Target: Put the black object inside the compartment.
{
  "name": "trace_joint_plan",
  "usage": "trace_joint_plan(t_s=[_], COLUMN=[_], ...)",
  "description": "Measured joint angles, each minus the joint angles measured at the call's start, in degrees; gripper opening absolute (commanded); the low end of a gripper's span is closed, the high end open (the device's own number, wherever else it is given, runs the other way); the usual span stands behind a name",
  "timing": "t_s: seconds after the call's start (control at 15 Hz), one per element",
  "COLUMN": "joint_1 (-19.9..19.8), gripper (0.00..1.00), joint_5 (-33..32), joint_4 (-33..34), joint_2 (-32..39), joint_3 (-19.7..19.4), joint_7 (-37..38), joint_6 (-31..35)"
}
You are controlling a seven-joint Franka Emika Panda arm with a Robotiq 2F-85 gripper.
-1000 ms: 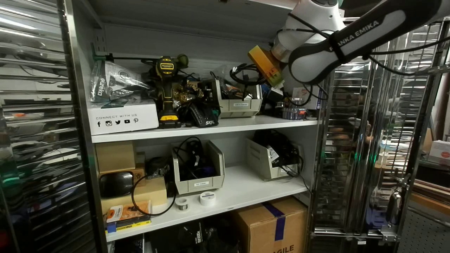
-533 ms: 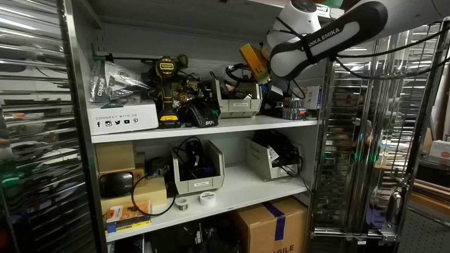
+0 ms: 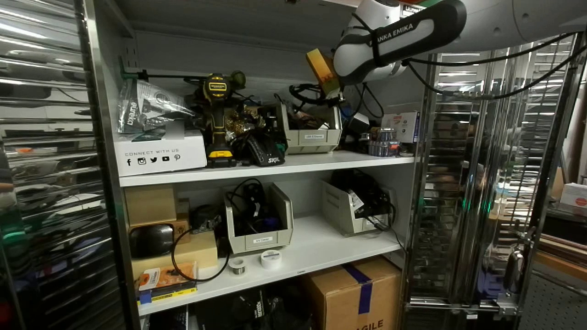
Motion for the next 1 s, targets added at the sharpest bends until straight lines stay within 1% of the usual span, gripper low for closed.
trace_joint_plan(t_s=[0.07,0.2,0.47,0.6,0.8,0.87,1.0], joint_1=[0.5,0.3,-1.3,-2.2,-2.8,-3.0,-3.6], gripper=[0.54,0.70,0.99,1.00,1.00,1.00,0.99], joint_5=[0.9,1.5,5.4,7.6,9.2,9.3,9.3], joint_4=[1.8,4.6,7.7,8.1,7.3,6.0,1.4], joint_2=[1.0,2.8,4.4,4.4,3.7,2.9,0.1], joint_3=[-0.8,-0.5,2.4,4.3,6.7,7.3,8.3], joint_7=[-0.9,-2.2,-6.9,-9.8,-13.8,-15.1,-17.6], joint_6=[-1.8,-4.3,-6.9,-7.7,-8.0,-8.0,-8.0])
